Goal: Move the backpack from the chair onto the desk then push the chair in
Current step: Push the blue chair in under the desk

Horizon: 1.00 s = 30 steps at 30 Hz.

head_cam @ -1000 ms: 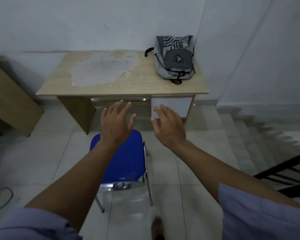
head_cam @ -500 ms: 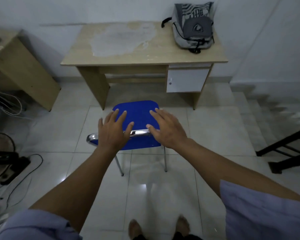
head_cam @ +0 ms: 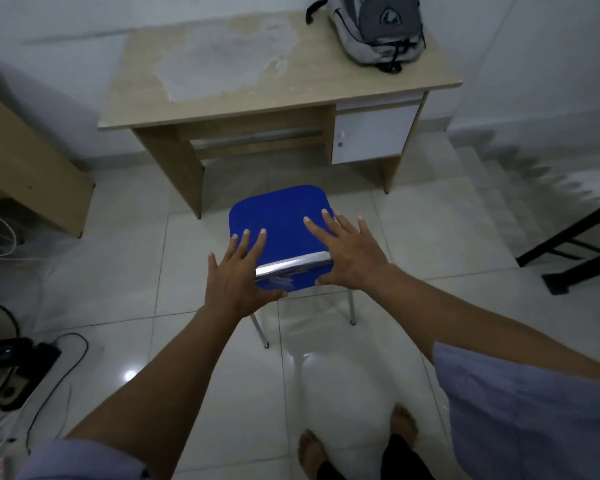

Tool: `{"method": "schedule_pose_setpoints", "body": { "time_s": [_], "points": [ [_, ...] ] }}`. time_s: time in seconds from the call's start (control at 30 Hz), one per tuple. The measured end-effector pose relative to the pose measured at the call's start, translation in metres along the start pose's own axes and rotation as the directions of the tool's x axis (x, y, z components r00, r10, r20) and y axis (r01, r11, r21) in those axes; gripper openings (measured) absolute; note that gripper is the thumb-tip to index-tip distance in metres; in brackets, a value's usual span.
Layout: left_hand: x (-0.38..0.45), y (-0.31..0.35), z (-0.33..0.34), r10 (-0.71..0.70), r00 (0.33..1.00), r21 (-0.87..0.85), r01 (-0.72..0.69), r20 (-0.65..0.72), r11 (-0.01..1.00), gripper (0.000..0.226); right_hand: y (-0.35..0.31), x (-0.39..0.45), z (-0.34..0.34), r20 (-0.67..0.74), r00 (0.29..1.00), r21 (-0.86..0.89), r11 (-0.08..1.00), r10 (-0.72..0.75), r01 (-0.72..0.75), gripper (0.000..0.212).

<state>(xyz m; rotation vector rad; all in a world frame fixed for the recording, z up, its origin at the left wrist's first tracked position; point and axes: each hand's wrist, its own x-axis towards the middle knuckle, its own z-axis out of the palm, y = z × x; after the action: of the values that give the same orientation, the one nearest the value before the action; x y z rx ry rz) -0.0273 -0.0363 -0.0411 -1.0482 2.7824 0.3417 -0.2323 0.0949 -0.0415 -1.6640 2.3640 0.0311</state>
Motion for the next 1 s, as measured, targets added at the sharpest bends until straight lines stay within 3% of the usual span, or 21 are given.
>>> {"method": "schedule_pose_setpoints", "body": {
  "time_s": [0.1, 0.2, 0.33, 0.7, 1.0],
  "points": [
    [0.006, -0.001, 0.001, 0.014, 1.000, 0.059, -0.016, 0.020, 0.998, 0.101, -0.003, 0.004, -0.003, 0.040, 0.999, -0.033, 0.999, 0.025, -0.023, 0.099],
    [0.010, -0.002, 0.002, 0.019, 0.998, 0.139, -0.012, -0.053, 0.990, 0.069, -0.005, 0.004, -0.005, -0.031, 0.999, -0.096, 0.994, 0.045, -0.048, 0.064],
    [0.013, -0.003, 0.001, 0.047, 0.994, 0.120, -0.035, -0.100, 0.992, 0.032, -0.009, 0.003, -0.010, -0.074, 0.996, -0.101, 0.994, 0.044, -0.051, 0.030],
    [0.051, -0.012, -0.011, 0.020, 0.990, 0.080, -0.008, -0.138, 0.997, 0.027, -0.002, 0.040, -0.016, -0.173, 0.984, -0.071, 0.996, 0.040, -0.053, 0.020],
    [0.142, -0.027, -0.030, 0.002, 0.987, 0.085, 0.012, -0.162, 0.996, 0.030, 0.028, 0.127, -0.036, -0.210, 0.977, -0.057, 0.998, 0.024, -0.037, 0.018]
  ]
}}
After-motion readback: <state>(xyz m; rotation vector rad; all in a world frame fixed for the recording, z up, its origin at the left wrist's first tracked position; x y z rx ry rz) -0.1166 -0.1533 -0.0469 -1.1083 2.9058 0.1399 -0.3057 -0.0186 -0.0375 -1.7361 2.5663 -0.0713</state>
